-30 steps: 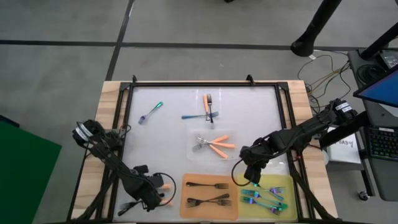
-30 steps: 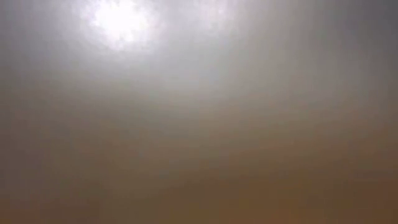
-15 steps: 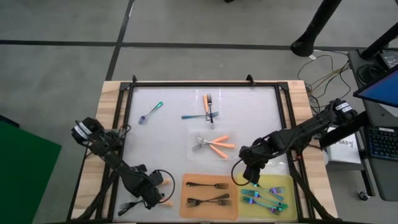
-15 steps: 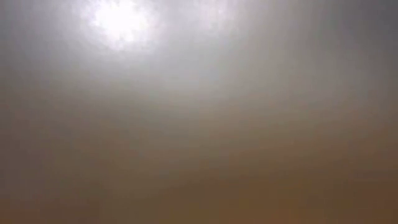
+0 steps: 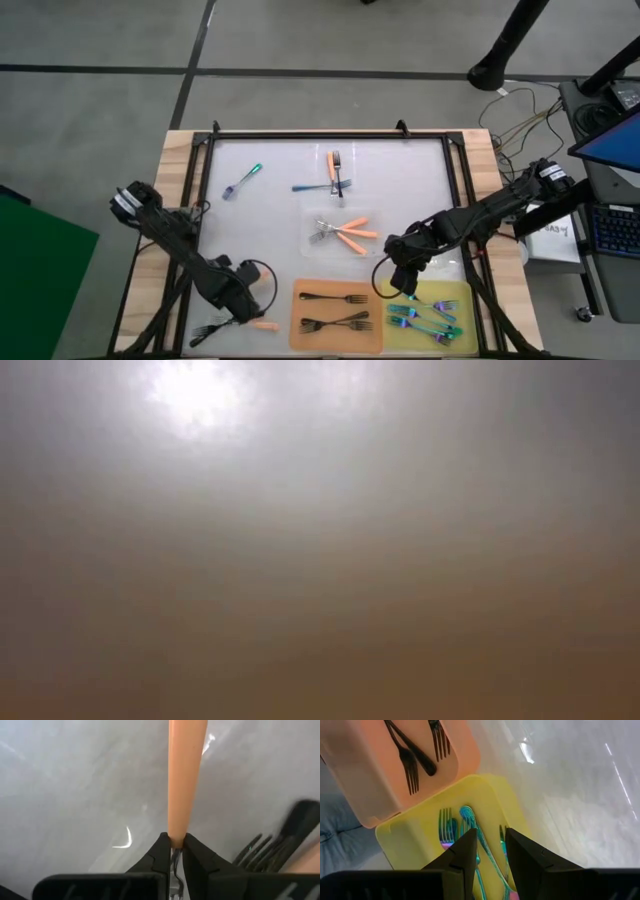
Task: Sort silverware by color (type)
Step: Put the orange fork into the transparent bin
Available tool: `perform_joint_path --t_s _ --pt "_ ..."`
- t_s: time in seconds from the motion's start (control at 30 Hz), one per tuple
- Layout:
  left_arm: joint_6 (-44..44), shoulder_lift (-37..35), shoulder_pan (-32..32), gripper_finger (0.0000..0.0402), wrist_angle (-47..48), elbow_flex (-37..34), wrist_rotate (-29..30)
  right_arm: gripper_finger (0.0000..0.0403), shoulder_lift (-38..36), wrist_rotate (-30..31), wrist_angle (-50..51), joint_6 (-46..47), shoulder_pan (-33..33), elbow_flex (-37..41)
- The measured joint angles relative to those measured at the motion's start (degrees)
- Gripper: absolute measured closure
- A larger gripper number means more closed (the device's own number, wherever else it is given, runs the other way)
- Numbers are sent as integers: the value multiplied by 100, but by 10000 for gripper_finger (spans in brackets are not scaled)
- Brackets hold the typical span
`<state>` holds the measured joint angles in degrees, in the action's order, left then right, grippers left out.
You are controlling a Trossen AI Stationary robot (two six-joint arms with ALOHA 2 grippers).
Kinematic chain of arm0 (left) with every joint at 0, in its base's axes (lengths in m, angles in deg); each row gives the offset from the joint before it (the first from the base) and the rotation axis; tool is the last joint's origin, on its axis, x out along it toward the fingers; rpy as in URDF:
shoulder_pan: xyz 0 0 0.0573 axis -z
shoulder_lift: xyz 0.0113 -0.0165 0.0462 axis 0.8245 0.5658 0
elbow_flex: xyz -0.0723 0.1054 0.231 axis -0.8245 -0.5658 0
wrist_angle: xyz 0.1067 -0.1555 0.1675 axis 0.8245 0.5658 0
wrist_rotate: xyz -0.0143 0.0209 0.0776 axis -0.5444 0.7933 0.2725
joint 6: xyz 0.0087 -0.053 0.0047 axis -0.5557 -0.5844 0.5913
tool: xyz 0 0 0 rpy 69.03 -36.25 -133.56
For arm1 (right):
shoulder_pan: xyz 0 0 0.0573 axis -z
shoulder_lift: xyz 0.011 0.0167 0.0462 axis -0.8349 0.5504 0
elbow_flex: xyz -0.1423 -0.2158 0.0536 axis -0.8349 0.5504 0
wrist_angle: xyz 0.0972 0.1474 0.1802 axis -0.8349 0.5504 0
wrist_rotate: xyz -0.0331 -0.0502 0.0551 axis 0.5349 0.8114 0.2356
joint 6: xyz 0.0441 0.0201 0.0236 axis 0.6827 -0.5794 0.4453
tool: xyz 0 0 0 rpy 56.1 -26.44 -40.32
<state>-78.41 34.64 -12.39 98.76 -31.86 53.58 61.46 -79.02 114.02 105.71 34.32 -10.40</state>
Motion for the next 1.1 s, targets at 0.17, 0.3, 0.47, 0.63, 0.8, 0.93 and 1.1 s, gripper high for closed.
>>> perform_joint_path --t_s 0.17,0.3,0.47,0.63,0.8,0.93,1.1 --pt "48 -285 -283 390 -19 104 643 310 0 0 -21 -8 28 0" --pt "532 -455 -657 390 -28 367 1277 310 0 2 -59 -11 126 0" --pt "1719 -469 -1296 390 -65 935 2145 310 0 51 -87 -48 292 0" --pt "2860 -276 -2086 390 -191 1449 2711 310 0 335 -108 -218 426 0" --pt "3969 -31 -2816 390 -965 1764 2730 310 0 658 -107 -318 546 0" --pt "4676 190 -3176 390 -1710 1944 2426 310 0 800 -111 -369 588 0" --pt "5083 582 -3338 390 -1796 2139 2195 310 0 881 -100 -441 581 0"
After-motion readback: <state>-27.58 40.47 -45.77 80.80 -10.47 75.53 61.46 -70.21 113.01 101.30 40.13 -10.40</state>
